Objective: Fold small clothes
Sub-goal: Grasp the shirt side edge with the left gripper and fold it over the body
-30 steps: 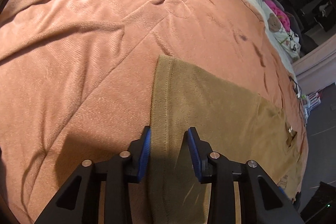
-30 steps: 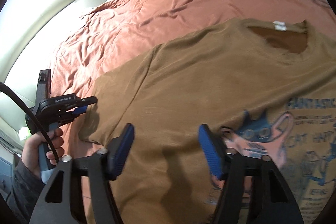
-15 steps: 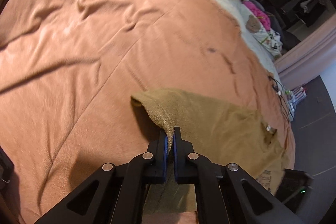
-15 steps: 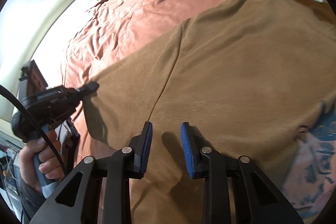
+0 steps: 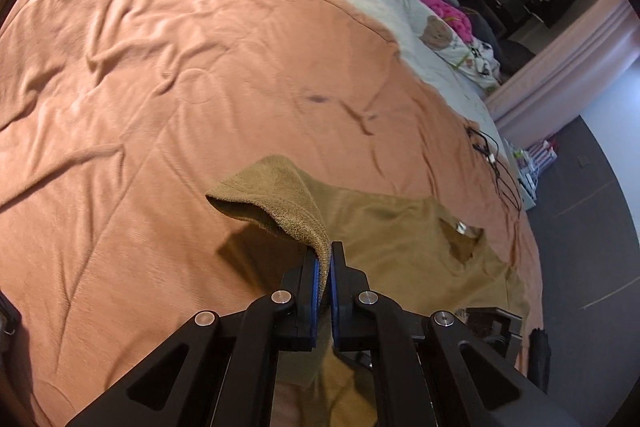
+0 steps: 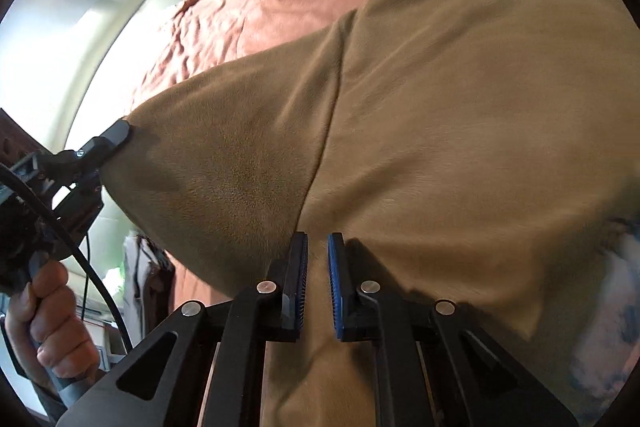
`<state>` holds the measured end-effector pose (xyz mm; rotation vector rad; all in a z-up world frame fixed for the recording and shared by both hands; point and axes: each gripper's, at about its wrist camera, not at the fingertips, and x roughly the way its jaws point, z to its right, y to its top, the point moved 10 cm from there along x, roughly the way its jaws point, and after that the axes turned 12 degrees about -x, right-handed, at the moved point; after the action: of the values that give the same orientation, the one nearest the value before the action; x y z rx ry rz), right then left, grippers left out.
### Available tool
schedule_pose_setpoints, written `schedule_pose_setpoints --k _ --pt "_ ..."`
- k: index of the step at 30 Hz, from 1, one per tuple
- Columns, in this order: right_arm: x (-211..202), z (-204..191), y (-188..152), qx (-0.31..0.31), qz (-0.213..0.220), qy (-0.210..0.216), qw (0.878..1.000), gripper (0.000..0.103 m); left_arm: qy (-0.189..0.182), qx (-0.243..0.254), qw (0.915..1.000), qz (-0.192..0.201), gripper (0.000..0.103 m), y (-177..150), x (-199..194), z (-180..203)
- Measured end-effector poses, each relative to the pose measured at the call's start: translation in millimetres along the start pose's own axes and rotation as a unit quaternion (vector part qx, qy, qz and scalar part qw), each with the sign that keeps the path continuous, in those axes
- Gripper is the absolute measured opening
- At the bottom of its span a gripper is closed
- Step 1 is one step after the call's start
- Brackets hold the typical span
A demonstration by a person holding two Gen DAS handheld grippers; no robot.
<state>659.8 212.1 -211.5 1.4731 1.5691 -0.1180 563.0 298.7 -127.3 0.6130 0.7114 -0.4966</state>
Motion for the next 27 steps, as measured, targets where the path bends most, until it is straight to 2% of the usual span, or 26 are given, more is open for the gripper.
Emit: schedule_pose_setpoints --k 3,4,5,7,11,18,20,22,24,27 --pt "-32 13 -3 0.0 0.013 -0.012 1.0 0.015 -0.002 0.007 1.0 -0.004 0.004 -6 1 16" --pt "-41 16 -3 0.002 0.016 -0.019 1.0 0.029 -0.004 0.009 0.9999 -0.006 0.004 -10 2 23" --pt "-52 23 -5 0.003 0.023 -0.029 0.999 0.048 -0.003 0.013 0.9999 -0.008 0.004 -13 4 28" --pt "-84 33 -10 0.003 0.05 -0.047 0.998 0.064 0.003 0.021 0.9997 -0.012 0.004 -21 8 39" --pt "-128 53 -19 0.004 0.081 -0.068 0.994 0.067 -0.003 0.028 0.9992 -0.029 0.004 -40 24 60" --pt "-157 72 -35 0.02 0.085 -0.066 0.994 0.067 -0.015 0.036 0.9971 -0.065 0.005 -76 59 95" --pt "-163 75 -40 0.025 0.087 -0.065 0.994 0.067 -0.022 0.036 0.9955 -0.084 0.013 -86 69 103" --pt "-169 76 -40 0.027 0.087 -0.065 0.994 0.067 -0.03 0.03 0.995 -0.09 0.042 -90 71 106" --pt "-178 82 -45 0.029 0.09 -0.063 0.994 0.067 -0.03 0.029 0.9966 -0.071 0.056 -85 65 104" --pt "-180 85 -45 0.032 0.092 -0.06 0.993 0.067 -0.019 0.027 0.998 -0.054 0.057 -76 58 95"
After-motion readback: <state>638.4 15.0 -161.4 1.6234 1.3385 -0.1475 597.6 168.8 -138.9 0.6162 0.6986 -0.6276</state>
